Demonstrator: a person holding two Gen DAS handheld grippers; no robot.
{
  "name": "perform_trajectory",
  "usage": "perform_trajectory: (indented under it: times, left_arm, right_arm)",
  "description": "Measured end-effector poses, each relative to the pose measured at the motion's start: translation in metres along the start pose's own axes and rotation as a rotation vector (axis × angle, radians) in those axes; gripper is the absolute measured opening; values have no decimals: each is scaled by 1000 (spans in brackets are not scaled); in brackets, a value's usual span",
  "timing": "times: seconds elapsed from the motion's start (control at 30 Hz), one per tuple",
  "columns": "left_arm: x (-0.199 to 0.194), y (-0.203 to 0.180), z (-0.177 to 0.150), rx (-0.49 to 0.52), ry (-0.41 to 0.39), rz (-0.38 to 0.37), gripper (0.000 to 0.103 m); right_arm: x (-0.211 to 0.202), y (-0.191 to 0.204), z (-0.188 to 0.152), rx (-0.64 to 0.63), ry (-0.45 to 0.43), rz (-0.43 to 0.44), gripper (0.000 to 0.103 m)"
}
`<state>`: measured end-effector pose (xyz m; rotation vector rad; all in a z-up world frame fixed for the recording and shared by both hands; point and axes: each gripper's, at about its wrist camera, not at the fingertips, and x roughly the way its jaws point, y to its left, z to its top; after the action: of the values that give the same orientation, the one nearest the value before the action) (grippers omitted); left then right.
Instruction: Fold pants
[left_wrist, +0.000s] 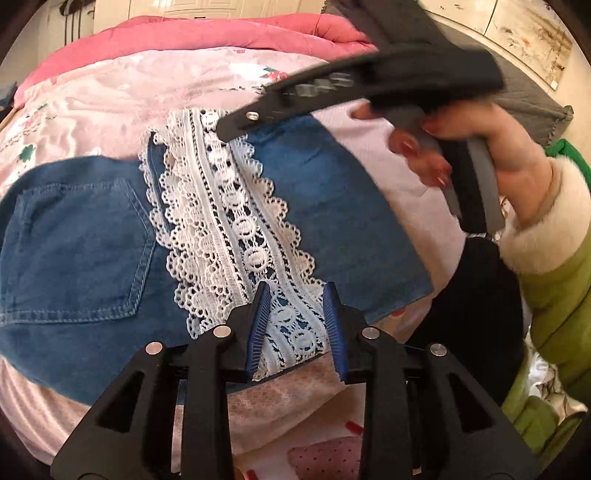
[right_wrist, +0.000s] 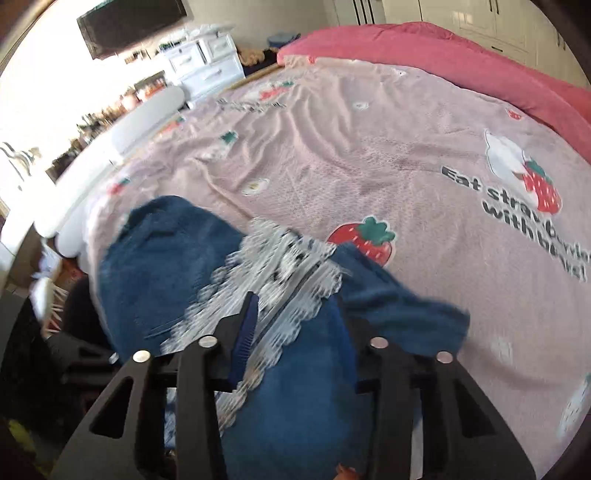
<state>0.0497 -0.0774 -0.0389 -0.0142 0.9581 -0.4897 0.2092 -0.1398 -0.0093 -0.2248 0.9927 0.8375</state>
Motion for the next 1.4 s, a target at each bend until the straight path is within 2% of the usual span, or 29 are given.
perform_trajectory:
  times: [0.2,0.33,0.53,0.63,0.73,0.77,0.97,1.17,1.3,1.4]
  left_arm:
    - [3,3,-4,-15,-12,-3,22]
    - [3,4,-5,-26,-16,-10,22]
    - [-3,7,-4,-51,-18,-29,22]
    - [-15,18,-4,-58,-30,-33,23]
    - [-30,25,-5,-75,-55,-19,32]
    - [-34,27,-5,-76,-65,-1,42]
    - [-65,51,-14,-115,-123,60,45]
    - [-90,83,-31,-190,-150,128,59]
    - [-102,97,-43,-220,-161,202,66]
    - [-107,111,-53,-259,-150,230,73]
  right_arm:
    - [30,-5,4,6,48,-38,36]
    - [35,-4,2,-9,56,-56,35]
    - [28,-5,8,21,62,-34,37]
    - [5,-2,14,37,11,-2,49]
    - [-10,9,21,4,-13,-9,52]
    - [-13,14,24,-9,-18,-11,54]
    - [-17,40,39,-60,-31,-9,61]
    - [-14,66,51,-115,-36,0,73]
    - [-7,80,59,-143,-30,11,78]
    - [-1,89,63,-164,-23,24,81]
